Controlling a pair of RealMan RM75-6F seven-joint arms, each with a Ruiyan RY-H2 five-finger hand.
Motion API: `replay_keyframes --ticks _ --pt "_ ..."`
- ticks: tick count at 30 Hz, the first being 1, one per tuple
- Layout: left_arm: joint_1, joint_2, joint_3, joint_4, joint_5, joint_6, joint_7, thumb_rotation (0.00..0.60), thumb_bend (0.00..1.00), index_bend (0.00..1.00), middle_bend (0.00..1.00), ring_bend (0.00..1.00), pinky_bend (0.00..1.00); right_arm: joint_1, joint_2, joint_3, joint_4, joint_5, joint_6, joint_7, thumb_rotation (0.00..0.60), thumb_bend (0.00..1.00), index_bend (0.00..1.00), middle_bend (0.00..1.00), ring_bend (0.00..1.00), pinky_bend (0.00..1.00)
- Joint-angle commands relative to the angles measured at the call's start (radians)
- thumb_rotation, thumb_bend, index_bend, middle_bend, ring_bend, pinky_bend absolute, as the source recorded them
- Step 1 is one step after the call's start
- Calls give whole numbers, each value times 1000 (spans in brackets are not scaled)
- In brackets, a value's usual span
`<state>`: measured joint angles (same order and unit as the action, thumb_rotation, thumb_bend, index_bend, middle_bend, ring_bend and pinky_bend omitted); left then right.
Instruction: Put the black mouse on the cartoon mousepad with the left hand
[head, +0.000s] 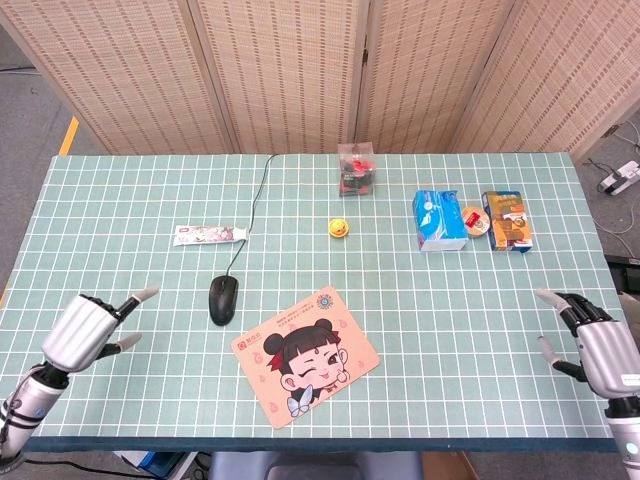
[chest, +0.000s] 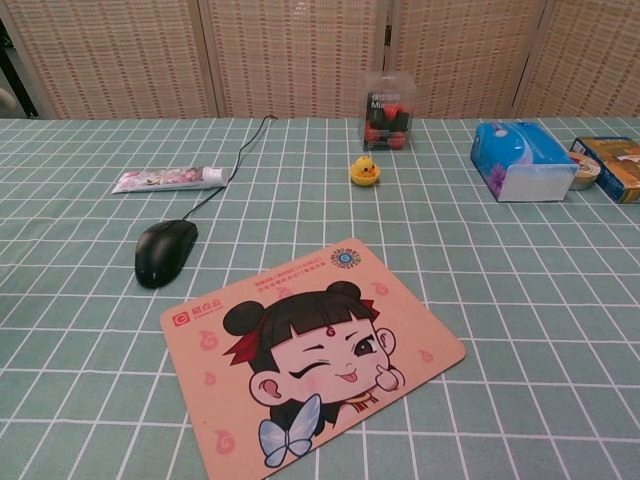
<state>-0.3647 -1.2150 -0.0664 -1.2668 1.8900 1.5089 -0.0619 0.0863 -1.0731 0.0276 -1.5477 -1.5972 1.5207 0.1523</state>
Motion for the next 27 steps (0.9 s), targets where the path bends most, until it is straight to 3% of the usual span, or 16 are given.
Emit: replay_keyframes --ticks 1,16,27 --pt "-70 -63 4 115 65 5 7 600 76 251 998 1000 1000 1 0 1 3 4 -5 3 600 332 191 272 205 385" --pt "-275 -235 64 479 207 64 -28 600 76 192 1000 1000 1000 13 0 19 20 54 -46 29 600 333 191 273 205 385" --pt "-405 -357 138 704 274 113 -16 600 75 179 1000 1000 1000 12 9 32 34 80 -55 68 600 332 198 278 205 385"
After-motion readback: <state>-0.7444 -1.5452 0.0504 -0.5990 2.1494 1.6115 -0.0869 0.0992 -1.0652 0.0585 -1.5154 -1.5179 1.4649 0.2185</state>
